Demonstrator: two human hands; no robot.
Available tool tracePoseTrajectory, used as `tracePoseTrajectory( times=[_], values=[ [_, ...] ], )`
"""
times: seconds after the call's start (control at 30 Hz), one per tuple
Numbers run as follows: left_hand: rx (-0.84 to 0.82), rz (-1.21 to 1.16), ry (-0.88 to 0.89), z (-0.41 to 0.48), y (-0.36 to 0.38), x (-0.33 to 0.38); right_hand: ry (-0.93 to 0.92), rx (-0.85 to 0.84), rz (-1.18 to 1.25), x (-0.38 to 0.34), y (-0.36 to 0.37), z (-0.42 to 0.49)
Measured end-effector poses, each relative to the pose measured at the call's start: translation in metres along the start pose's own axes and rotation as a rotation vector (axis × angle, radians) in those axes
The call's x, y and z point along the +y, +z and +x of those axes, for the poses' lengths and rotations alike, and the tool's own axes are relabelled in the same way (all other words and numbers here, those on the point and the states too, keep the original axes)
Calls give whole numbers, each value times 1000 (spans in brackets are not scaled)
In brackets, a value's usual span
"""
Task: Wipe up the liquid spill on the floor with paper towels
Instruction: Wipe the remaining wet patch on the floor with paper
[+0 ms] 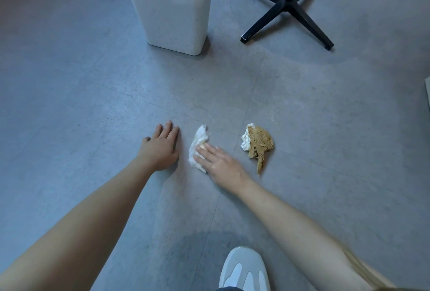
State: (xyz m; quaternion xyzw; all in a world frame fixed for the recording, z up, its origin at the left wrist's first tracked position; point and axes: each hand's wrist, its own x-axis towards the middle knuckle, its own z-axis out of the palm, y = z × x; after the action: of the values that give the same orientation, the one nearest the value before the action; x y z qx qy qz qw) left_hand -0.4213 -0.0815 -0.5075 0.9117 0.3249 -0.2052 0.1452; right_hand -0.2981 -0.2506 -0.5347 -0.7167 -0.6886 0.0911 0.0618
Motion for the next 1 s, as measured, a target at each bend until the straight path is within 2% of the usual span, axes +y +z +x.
tracePoseTrajectory(
  times=[0.13,0.23,0.4,0.47,0.57,0.63,0.8,0.93,1.0],
  values=[
    [-35,5,12,-1,-2,-3,197,26,-209,42,-15,-1],
    [-50,18,12,-1,-2,-4,238,91,-267,57,-21,-6],
    [-10,39,-24,-2,1,3,276,51,-164,37,-29,-19],
    [48,48,-22,-1,4,7,344,171,-26,36,-35,-21],
    [73,42,38,2,5,20,578,433,-26,49,-58,-31],
    [61,54,89,5,4,31,756,468,-13,63,-74,-43],
    [9,69,187,13,2,65,1195,267,-64,105,-74,-112],
    [-17,50,188,15,5,80,1204,96,-41,103,-44,-155],
    [-7,49,192,16,7,80,1170,101,-30,102,-35,-164]
  ],
)
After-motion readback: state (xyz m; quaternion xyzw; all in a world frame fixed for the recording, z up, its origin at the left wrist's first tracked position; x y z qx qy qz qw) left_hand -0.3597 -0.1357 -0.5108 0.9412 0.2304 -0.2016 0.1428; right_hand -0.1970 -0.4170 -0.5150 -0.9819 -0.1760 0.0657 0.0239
